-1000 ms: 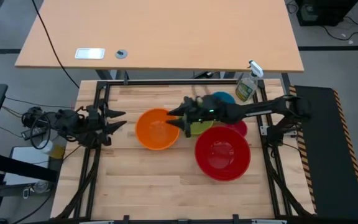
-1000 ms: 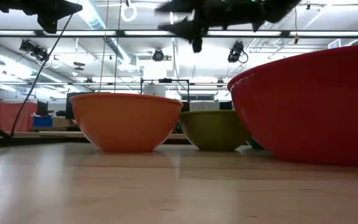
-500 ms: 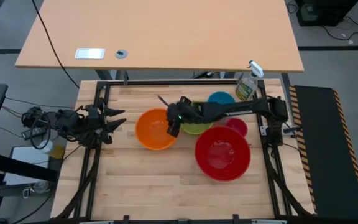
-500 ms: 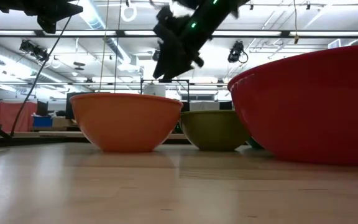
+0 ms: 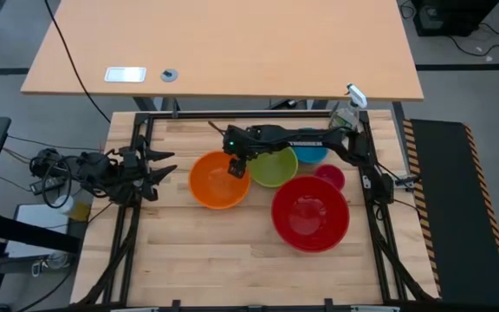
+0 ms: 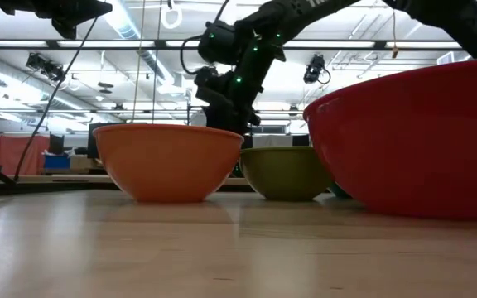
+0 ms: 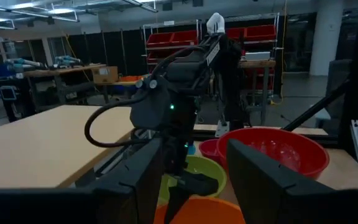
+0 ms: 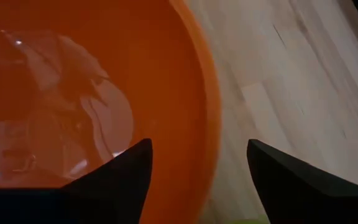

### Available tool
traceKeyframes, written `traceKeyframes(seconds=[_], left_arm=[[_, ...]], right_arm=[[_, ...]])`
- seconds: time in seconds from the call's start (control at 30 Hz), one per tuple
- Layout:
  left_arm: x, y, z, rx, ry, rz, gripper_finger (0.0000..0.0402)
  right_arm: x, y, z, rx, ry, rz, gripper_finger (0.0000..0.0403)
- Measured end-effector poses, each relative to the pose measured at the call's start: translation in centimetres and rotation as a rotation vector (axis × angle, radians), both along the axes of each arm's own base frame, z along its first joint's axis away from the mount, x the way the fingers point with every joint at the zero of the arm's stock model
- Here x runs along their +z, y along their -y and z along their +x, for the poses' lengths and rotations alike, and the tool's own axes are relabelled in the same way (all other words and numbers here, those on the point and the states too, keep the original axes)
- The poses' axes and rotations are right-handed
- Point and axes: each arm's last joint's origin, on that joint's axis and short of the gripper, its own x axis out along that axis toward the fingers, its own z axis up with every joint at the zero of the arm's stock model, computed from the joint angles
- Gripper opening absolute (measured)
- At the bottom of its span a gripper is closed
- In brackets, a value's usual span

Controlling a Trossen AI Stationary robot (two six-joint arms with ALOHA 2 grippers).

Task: Nest bowls inside each other
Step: Stack the orange bowl on top of the red bowl

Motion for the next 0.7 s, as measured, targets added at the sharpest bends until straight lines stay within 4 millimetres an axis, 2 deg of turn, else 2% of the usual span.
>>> traceKeyframes(seconds=[0.17, 0.5, 0.6, 0.7], left_arm=[[0.11, 0.0, -0.01, 0.0, 0.012, -0.003, 0.0181], [0.15, 0.0, -0.01, 0.0, 0.016, -0.004, 0.0181], [0.15, 0.0, -0.01, 0.0, 0.016, -0.004, 0.0181], [0.15, 0.0, -0.01, 0.0, 0.016, -0.004, 0.0181]], right_arm=[[-0.58, 0.15, 0.18, -0.018, -0.021, -0.023, 0.0222], [-0.18, 0.03, 0.3, -0.047, 0.023, 0.036, 0.0031], [-0.2, -0.09, 0.27, -0.037, 0.02, 0.057, 0.0023], [-0.16, -0.32, 0.39, -0.049, 0.031, 0.064, 0.0032]])
